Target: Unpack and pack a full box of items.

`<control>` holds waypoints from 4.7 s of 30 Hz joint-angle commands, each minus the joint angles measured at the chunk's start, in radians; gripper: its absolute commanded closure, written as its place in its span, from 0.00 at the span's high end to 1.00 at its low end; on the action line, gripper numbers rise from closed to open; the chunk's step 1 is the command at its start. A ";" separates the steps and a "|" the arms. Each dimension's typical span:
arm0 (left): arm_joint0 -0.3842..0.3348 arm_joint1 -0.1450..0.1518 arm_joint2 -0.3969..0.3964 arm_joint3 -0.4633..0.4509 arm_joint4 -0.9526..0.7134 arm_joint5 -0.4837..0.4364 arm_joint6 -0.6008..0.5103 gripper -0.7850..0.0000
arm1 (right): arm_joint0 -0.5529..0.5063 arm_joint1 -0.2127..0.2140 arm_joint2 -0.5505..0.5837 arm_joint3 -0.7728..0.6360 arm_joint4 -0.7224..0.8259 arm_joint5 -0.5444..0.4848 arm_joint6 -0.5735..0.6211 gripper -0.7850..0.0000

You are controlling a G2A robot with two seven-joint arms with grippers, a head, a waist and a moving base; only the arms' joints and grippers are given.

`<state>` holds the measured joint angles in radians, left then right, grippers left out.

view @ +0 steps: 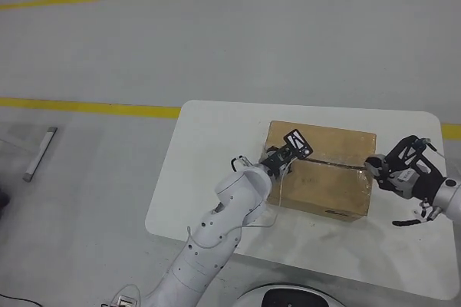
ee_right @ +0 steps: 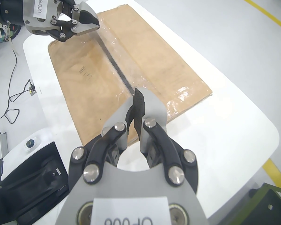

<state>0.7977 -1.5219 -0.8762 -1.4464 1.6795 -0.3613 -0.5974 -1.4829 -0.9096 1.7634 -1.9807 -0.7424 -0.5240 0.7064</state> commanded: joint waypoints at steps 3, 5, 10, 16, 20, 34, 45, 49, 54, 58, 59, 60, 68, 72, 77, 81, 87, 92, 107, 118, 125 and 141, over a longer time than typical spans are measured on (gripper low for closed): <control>0.001 -0.003 0.007 0.010 0.005 -0.006 0.003 0.00 | -0.011 0.000 0.027 0.013 0.044 0.012 -0.024 0.00; -0.001 -0.005 0.012 0.018 0.007 -0.008 0.004 0.00 | -0.017 0.000 0.041 0.020 0.069 0.020 -0.033 0.00; -0.002 -0.008 0.018 0.029 0.010 -0.010 0.009 0.00 | -0.031 -0.001 0.077 0.052 0.143 0.072 -0.053 0.00; 0.003 -0.010 0.017 0.019 0.013 -0.017 0.006 0.00 | -0.037 -0.006 0.100 0.077 0.232 0.182 -0.075 0.00; 0.008 -0.010 0.009 -0.003 0.013 -0.020 0.005 0.24 | -0.033 -0.009 0.099 0.087 0.273 0.213 -0.090 0.00; 0.135 0.020 -0.126 -0.224 -0.003 -0.008 -0.041 1.00 | 0.036 -0.015 -0.010 0.108 0.280 0.256 -0.104 0.00; 0.326 0.062 -0.335 -0.402 0.029 0.029 -0.097 1.00 | 0.238 -0.036 -0.287 0.168 0.213 0.232 -0.101 0.00; 0.379 0.072 -0.381 -0.431 0.036 0.027 -0.104 1.00 | 0.343 -0.052 -0.403 0.223 0.183 0.217 -0.105 0.00; 0.406 0.077 -0.386 -0.452 0.042 0.024 -0.095 1.00 | 0.439 -0.074 -0.528 0.301 0.123 0.241 -0.100 0.00; 0.409 0.078 -0.372 -0.454 0.038 0.022 -0.089 1.00 | 0.456 -0.082 -0.560 0.356 0.124 0.253 -0.099 0.00; 0.409 0.078 -0.368 -0.452 0.038 0.019 -0.088 1.00 | 0.456 -0.083 -0.561 0.366 0.122 0.255 -0.099 0.00; 0.408 0.079 -0.364 -0.449 0.039 0.017 -0.087 1.00 | 0.454 -0.083 -0.560 0.375 0.121 0.258 -0.099 0.00; 0.401 0.082 -0.348 -0.438 0.047 0.014 -0.081 1.00 | 0.386 -0.072 -0.490 0.376 0.124 0.270 -0.103 0.00; 0.396 0.083 -0.342 -0.432 0.044 0.009 -0.079 1.00 | 0.325 -0.061 -0.428 0.351 0.123 0.273 -0.104 0.00; 0.390 0.085 -0.334 -0.426 0.042 0.008 -0.079 1.00 | 0.237 -0.045 -0.326 0.302 0.124 0.272 -0.105 0.00; 0.387 0.086 -0.328 -0.423 0.041 0.007 -0.081 1.00 | 0.171 -0.034 -0.238 0.270 0.134 0.263 -0.103 0.00; 0.384 0.088 -0.324 -0.422 0.039 0.009 -0.078 1.00 | 0.088 -0.023 -0.133 0.219 0.136 0.254 -0.093 0.00; 0.390 0.091 -0.336 -0.431 0.042 0.028 -0.079 1.00 | 0.041 -0.019 -0.068 0.167 0.168 0.246 -0.108 0.00; 0.476 0.110 -0.465 -0.512 0.053 0.098 -0.098 1.00 | 0.435 -0.079 -0.537 0.221 0.206 0.267 -0.075 0.00; 0.506 0.118 -0.498 -0.533 0.046 0.112 -0.096 1.00 | 0.769 -0.188 -0.877 0.520 0.253 0.295 -0.099 0.00; 0.493 0.121 -0.490 -0.514 0.043 0.110 -0.095 1.00 | 0.854 -0.240 -0.962 0.681 0.283 0.324 -0.125 0.00; 0.468 0.125 -0.469 -0.494 0.035 0.101 -0.103 1.00 | 0.893 -0.275 -0.950 0.748 0.328 0.289 -0.140 0.00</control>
<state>1.2657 -1.3970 -1.3453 -1.9400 1.7148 -0.2601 -0.7003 -0.5899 -1.1844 0.8129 -1.2302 -0.4111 -0.2343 0.5646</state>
